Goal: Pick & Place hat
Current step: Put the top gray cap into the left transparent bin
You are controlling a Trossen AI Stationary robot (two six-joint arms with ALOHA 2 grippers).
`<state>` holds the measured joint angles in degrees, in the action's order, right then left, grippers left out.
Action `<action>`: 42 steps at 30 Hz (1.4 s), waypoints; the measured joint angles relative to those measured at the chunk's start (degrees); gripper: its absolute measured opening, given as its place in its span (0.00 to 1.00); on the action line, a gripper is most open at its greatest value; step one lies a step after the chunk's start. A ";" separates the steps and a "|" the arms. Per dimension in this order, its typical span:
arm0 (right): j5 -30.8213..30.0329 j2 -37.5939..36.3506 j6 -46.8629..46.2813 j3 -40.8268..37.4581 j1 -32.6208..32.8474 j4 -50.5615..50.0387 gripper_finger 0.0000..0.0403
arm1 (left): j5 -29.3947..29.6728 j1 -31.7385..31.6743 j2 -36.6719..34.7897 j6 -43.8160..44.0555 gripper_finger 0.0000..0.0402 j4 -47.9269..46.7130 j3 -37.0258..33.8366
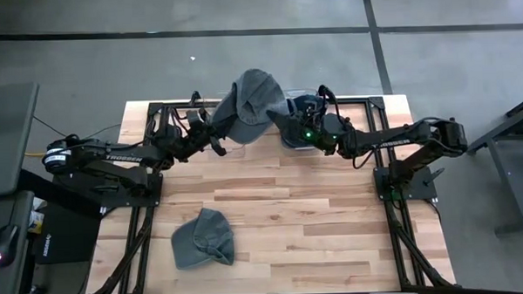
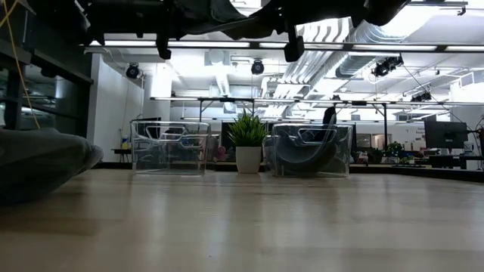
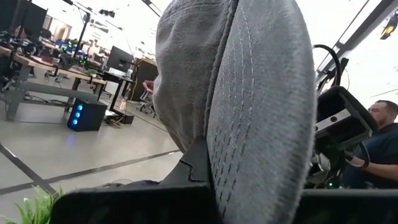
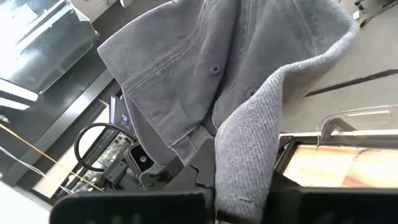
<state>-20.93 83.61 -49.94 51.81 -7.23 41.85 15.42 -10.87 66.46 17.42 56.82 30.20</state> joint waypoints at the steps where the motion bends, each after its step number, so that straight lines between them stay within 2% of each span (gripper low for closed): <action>1: 0.26 -0.02 0.61 0.00 -0.01 0.01 0.02 | -0.02 0.00 0.00 0.27 0.00 0.04 0.00; 7: 0.55 -0.02 0.99 0.00 -0.01 -0.05 0.02 | -0.19 0.00 0.00 0.40 0.01 0.00 0.00; 10: 0.83 -0.02 1.35 0.00 0.01 -0.46 0.01 | -1.64 0.00 0.00 0.36 0.05 0.00 0.00; 18: 0.71 -0.02 2.22 0.00 -0.06 -4.60 0.01 | -6.45 0.00 -0.90 0.86 0.32 0.08 0.00; 22: 1.46 -0.02 2.57 0.00 -0.36 -5.93 0.01 | -5.98 0.04 -3.06 -0.80 0.45 0.02 0.00; 26: 2.64 -0.07 3.69 0.00 -1.18 -6.09 0.01 | -5.77 0.00 -5.90 -2.83 0.53 -1.18 0.00; 29: 4.70 -0.48 4.16 0.00 -2.12 -7.76 0.01 | -5.48 0.00 -8.04 -3.29 0.56 -3.70 0.00; 35: 13.56 -0.50 5.12 0.00 -3.90 -9.35 0.01 | -1.16 0.00 -13.22 -4.61 0.57 -10.13 0.00; 42: 17.70 -0.55 6.83 0.02 -4.06 -10.95 0.01 | 2.82 0.00 -18.01 -3.40 0.57 -20.32 0.00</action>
<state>-3.23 83.06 -43.12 51.83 -11.29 30.91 18.24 -10.87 48.44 14.02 36.50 30.20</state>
